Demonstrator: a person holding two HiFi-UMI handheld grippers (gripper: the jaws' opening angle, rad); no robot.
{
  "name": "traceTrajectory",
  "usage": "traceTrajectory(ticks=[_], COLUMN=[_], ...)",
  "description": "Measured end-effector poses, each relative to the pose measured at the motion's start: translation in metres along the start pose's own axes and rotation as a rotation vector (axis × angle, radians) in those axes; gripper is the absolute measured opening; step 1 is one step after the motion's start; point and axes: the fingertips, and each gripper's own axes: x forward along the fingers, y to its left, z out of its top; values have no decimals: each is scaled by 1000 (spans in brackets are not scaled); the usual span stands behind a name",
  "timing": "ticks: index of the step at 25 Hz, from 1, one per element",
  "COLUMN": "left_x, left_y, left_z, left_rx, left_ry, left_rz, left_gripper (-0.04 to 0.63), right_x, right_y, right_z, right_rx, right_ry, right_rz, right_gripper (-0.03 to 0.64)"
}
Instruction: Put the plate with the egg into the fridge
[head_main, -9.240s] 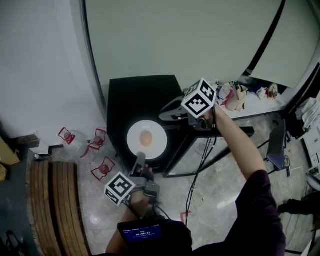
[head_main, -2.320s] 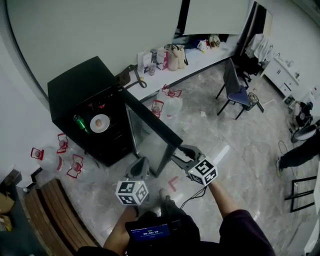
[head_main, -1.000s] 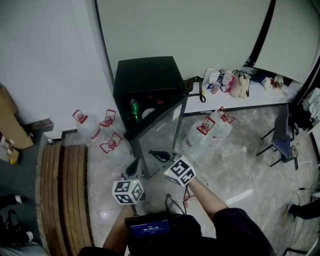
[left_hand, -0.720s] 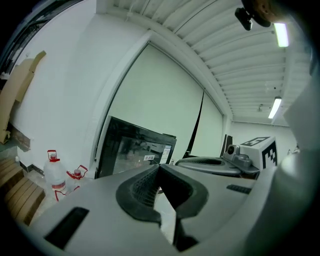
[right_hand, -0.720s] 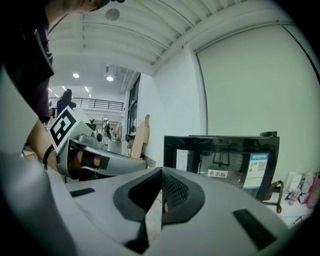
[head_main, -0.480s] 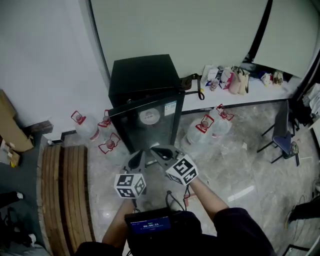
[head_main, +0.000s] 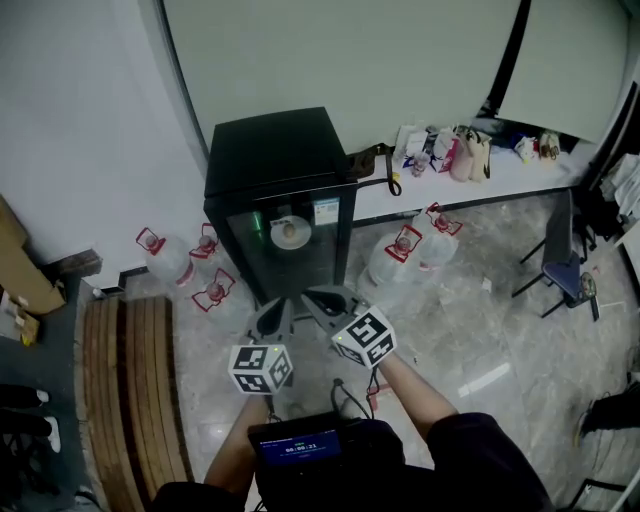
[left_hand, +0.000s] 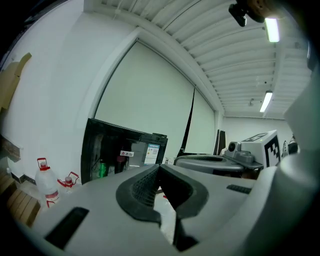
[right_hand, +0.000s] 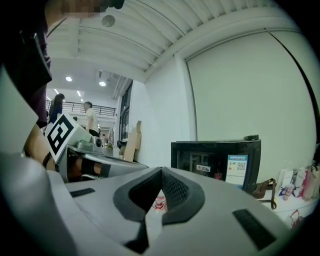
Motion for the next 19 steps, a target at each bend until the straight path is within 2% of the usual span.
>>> traceTrajectory(ticks=[19], left_x=[15], left_y=[-26], left_z=[0], left_rx=[21], left_ry=[2], left_rz=[11], left_gripper=[8], right_x=[-28], right_y=[-19], right_z=[2], right_rx=[10], right_ry=[-35], right_rz=[-1], right_gripper=[8])
